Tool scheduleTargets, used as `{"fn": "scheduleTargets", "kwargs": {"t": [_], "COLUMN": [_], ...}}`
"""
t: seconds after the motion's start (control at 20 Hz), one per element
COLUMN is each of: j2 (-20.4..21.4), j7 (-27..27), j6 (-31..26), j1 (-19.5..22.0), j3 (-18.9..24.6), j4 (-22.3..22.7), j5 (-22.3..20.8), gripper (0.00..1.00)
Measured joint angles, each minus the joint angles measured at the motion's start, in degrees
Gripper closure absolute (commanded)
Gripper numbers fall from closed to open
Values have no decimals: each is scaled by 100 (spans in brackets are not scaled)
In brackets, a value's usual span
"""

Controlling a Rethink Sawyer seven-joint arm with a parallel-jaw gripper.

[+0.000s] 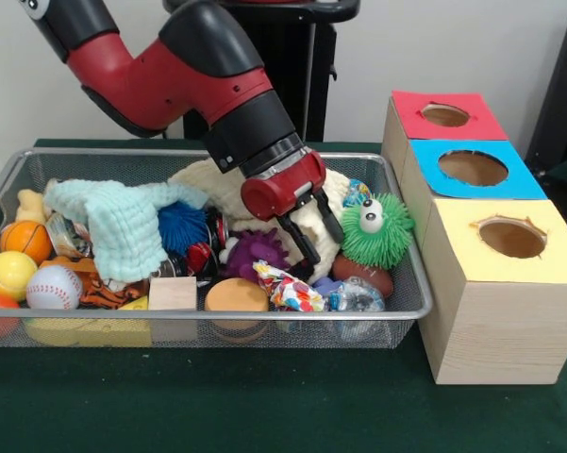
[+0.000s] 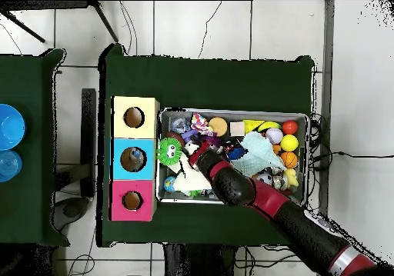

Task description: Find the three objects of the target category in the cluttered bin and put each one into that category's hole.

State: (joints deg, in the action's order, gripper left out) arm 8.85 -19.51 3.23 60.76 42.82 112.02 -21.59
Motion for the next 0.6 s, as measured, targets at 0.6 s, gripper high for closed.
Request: {"fn": "scheduleTargets", "kwargs": {"t": [0.6], "j2": [-210], "j7": [0], "j6": [672], "j1": [-60], "j3": [0], "j4": [-2], "j5": [-368], "gripper": [0]}}
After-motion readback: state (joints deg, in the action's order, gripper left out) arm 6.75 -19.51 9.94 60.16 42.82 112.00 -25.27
